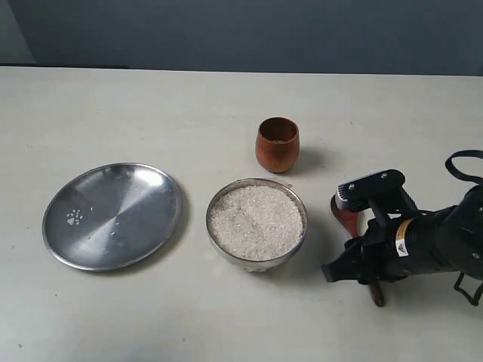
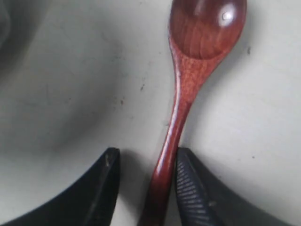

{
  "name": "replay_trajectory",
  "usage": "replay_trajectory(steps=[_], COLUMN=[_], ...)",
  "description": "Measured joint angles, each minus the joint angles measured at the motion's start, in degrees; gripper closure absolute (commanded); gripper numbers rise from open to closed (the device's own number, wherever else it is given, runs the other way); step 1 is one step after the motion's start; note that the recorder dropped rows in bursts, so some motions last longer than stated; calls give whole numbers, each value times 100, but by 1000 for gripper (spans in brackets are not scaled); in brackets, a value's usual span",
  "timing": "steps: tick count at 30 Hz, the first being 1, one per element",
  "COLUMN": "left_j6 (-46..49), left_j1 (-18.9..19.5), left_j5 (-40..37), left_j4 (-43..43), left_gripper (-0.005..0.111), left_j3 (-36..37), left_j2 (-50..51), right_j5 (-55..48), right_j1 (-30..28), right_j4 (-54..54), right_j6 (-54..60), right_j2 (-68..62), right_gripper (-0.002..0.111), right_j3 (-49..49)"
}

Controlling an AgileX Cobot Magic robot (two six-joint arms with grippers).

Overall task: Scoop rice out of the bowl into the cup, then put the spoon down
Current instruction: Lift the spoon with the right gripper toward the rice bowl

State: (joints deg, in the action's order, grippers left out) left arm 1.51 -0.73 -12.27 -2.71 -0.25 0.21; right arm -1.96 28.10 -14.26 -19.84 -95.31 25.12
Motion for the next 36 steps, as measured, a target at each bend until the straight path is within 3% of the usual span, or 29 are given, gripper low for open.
replay_trajectory(steps=[14,26,36], left_j6=[0,0,0], left_j1=[0,0,0], left_j5=[0,0,0], left_j4=[0,0,0], left_gripper=[106,106,106], left_j3=[0,0,0], left_j2=[0,0,0], right_j5=[97,-154,506], right_j1=[-11,-11,-11], right_j4=[-12,-78,-66], right_j6=[-163,-537,-566], right_j2=[39,870,908], right_gripper=[69,69,69], right_j3=[-39,-733,-955])
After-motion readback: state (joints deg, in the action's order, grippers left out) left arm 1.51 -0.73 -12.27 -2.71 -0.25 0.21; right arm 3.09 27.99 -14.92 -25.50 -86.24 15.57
